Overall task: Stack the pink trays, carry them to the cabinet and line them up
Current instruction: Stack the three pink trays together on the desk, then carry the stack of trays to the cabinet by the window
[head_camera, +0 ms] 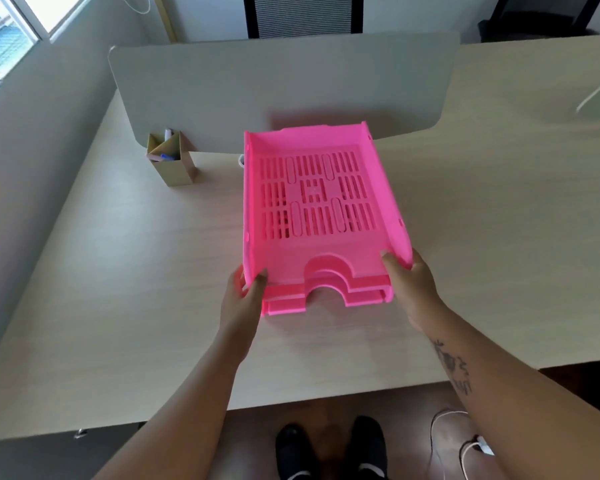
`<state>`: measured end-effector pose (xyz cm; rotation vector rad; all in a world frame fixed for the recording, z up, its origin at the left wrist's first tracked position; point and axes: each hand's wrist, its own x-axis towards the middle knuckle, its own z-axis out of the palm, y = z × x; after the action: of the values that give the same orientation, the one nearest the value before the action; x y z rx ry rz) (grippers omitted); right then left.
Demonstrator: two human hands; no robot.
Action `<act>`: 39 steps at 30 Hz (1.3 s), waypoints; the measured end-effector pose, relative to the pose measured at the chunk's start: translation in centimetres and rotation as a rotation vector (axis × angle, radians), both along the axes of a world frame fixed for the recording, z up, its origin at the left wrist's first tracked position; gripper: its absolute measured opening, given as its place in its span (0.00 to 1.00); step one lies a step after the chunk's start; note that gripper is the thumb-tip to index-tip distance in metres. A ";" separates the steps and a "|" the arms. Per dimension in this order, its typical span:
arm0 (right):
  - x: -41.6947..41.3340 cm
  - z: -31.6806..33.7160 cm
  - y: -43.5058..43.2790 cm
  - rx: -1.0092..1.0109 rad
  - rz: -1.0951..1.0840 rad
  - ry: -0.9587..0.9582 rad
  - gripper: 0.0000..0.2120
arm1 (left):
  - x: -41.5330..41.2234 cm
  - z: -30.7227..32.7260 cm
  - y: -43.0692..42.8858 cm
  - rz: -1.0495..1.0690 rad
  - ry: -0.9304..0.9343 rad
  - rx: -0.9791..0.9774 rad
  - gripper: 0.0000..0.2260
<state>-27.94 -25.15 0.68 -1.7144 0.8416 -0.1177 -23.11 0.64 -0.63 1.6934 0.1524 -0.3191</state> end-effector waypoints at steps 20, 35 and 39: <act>2.6 -1.0 -1.0 0.466 0.016 -0.057 0.23 | 2.9 -0.1 -2.1 0.202 0.209 -0.269 0.26; 7.6 7.2 1.9 0.477 0.467 -0.204 0.21 | -0.7 8.6 1.7 0.544 -0.002 -0.329 0.27; 8.2 9.0 5.1 0.488 0.684 -0.182 0.22 | -5.4 10.5 3.5 0.757 -0.087 -0.301 0.24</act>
<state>-19.78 -20.03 9.66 -1.4103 0.0984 0.3627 -28.50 4.14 9.85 1.2414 0.6274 0.2867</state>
